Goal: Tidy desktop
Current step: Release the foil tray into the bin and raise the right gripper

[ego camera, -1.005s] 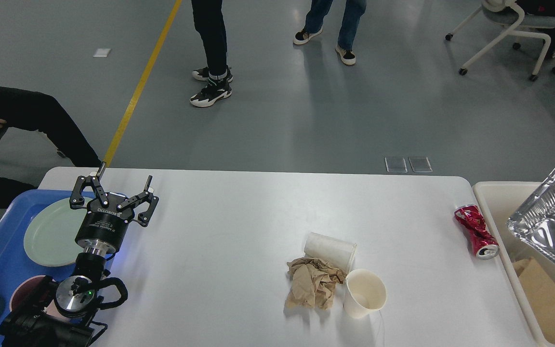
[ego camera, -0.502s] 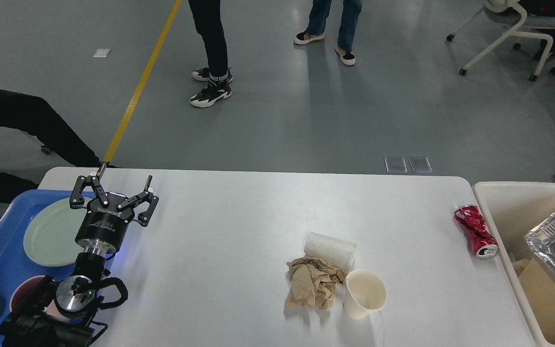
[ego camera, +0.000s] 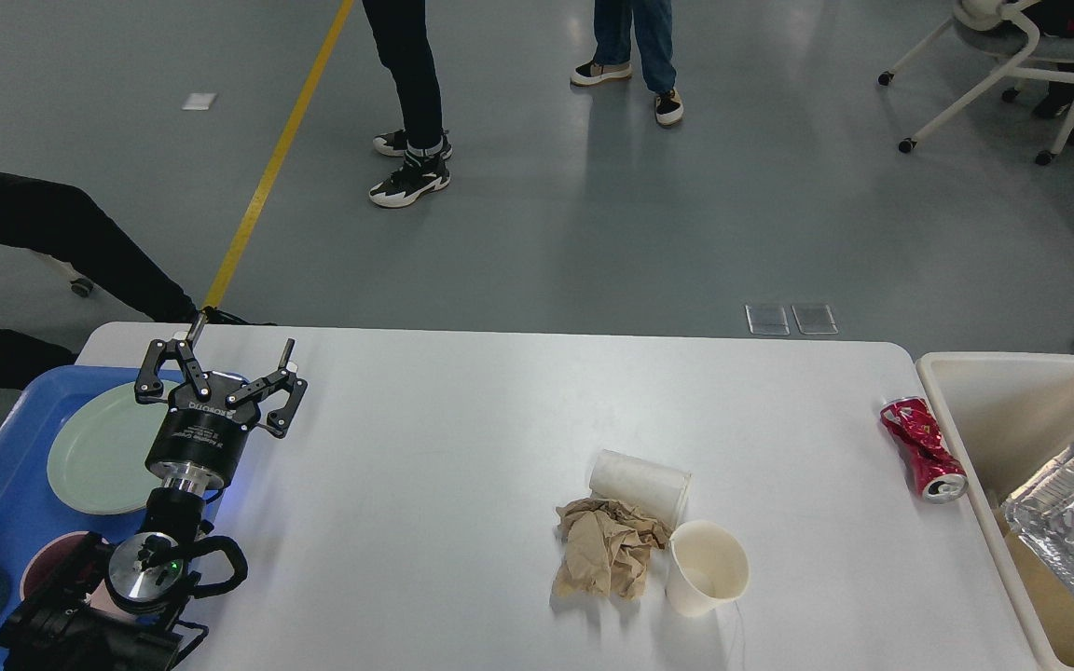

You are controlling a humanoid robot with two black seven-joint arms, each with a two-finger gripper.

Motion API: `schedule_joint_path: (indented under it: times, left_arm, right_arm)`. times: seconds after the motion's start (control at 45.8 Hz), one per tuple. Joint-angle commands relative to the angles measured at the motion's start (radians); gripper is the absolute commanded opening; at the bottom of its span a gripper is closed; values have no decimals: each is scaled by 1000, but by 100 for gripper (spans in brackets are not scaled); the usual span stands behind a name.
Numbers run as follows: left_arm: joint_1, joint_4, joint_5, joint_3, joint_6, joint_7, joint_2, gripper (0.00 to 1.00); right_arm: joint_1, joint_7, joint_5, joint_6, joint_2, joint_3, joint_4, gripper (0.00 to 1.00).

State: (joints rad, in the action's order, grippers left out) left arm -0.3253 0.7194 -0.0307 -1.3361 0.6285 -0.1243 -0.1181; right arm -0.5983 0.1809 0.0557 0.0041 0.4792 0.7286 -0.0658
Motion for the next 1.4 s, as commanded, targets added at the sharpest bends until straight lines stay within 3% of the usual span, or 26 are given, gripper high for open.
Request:
schedule_joint_path:
  times: [0.0, 0.197, 0.218, 0.24, 0.328, 0.349, 0.786, 1.005, 1.179, 1.376]
  left_arm:
    - [0, 0, 0, 0, 0, 0, 0, 97]
    - [0, 0, 0, 0, 0, 0, 0, 97]
    - [0, 0, 0, 0, 0, 0, 0, 97]
    - [0, 0, 0, 0, 0, 0, 0, 97]
    - [0, 0, 0, 0, -1, 0, 0, 97]
    - [0, 0, 0, 0, 0, 0, 0, 97]
    - [0, 0, 0, 0, 0, 0, 0, 97]
    - [0, 0, 0, 0, 0, 0, 0, 97]
    - [0, 0, 0, 0, 0, 0, 0, 97]
    - [0, 0, 0, 0, 0, 0, 0, 97]
  right_arm:
    - [15, 0, -14, -3, -10, 2, 6, 0]
    - [32, 2, -14, -27, -18, 3, 8, 0]
    - [32, 2, -14, -41, -18, 5, 6, 7]
    - [32, 2, -14, -58, -18, 5, 6, 23]
    - [31, 2, -14, -136, -18, 3, 1, 96]
    - [31, 2, -14, -145, -18, 5, -2, 100]
    - [23, 0, -16, -144, -2, 6, -2, 100]
    - [-43, 2, -16, -53, 28, 3, -22, 100]
    - [-207, 17, 4, 76, 78, 46, -143, 100]
    - [-477, 26, 36, 191, 144, 244, -377, 100]
